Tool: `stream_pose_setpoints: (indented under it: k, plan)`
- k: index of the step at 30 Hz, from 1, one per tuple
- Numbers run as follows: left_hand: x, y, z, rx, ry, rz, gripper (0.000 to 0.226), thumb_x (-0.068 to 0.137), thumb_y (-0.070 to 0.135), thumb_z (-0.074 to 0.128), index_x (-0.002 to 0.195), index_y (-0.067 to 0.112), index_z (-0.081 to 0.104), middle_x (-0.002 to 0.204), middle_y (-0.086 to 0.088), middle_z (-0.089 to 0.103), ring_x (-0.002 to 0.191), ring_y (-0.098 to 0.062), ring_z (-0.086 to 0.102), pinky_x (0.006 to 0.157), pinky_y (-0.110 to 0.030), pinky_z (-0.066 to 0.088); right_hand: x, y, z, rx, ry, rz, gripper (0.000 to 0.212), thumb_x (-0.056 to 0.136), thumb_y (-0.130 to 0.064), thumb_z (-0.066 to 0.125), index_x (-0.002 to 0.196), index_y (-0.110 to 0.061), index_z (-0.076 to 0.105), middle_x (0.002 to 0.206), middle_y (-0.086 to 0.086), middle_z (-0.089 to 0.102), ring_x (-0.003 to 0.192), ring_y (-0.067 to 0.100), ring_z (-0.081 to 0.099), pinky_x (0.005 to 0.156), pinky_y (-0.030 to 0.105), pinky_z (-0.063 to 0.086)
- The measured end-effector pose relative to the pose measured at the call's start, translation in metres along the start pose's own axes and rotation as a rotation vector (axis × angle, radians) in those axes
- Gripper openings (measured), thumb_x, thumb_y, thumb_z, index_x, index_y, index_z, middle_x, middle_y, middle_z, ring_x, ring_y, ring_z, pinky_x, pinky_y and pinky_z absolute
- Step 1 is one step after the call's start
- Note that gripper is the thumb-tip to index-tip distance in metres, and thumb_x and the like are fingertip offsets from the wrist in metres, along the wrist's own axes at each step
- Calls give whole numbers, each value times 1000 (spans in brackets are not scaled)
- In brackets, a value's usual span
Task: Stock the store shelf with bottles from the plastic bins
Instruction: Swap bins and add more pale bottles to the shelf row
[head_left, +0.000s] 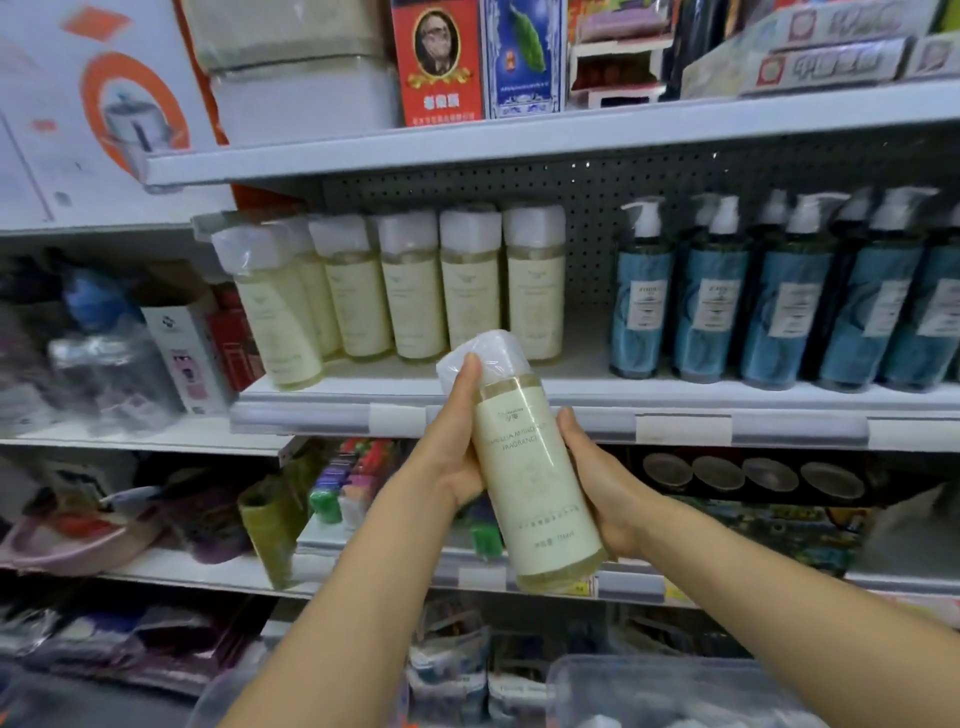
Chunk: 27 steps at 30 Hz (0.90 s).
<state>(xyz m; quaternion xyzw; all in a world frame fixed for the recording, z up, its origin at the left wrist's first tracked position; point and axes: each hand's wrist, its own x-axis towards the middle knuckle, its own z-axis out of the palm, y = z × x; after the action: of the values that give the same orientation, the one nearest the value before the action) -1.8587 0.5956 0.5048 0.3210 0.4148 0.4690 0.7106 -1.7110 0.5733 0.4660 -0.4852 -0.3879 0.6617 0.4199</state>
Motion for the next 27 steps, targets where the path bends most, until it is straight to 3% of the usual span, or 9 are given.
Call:
stream_pose_setpoints:
  k: [5,7,9,10,12,19,23,27]
  plan:
    - [3,30,-24,-11,-5,1,75,87,74,50,120,9,66,100,-16,76,81,-28,76,70,-40,57,8,-10,28,-74,-74,-51,69,95,-68,23,124,-19,63,108,10,75,99,26,72,85,42,57]
    - [6,40,-34,-27,-1,1,73,86,72,52,117,8,66,98,-16,76,79,-29,76,69,-41,57,12,-9,39,-108,-139,-95,66,94,-67,29,127,-19,60,111,10,74,102,26,72,81,39,59]
    - [8,50,-45,-27,3,9,75,84,73,56,120,8,66,103,-17,75,90,-31,74,80,-45,58,18,-5,50,-216,-183,-171,67,86,-67,54,132,-19,54,115,7,73,104,24,71,88,42,58]
    - [12,54,-51,-18,4,14,77,82,73,57,123,8,66,106,-16,75,97,-31,73,87,-47,57,22,-4,54,-309,-175,-206,77,77,-66,69,135,-20,49,118,4,72,105,21,71,92,43,57]
    - [18,63,-63,7,6,23,79,80,75,58,123,9,66,108,-16,74,103,-32,70,96,-49,53,32,-1,65,-461,-160,-248,87,65,-56,83,137,-25,45,121,-1,70,106,15,70,94,42,56]
    - [35,91,-92,61,-18,35,81,79,74,59,127,9,65,111,-15,74,105,-31,71,93,-48,55,61,-4,100,-439,-111,-375,62,70,-43,80,124,-24,56,111,-2,74,100,15,71,87,40,59]
    - [39,111,-101,130,-97,76,76,88,74,45,121,9,68,107,-13,75,95,-25,74,78,-40,58,80,-6,120,-342,-25,-415,72,61,-47,83,123,-21,57,107,-1,75,95,15,73,78,35,60]
    - [47,133,-121,184,-108,231,75,92,73,32,121,14,68,112,-10,75,107,-23,70,95,-44,55,104,-25,149,-280,69,-517,83,52,-51,84,124,-21,56,110,-1,74,96,13,72,76,31,59]
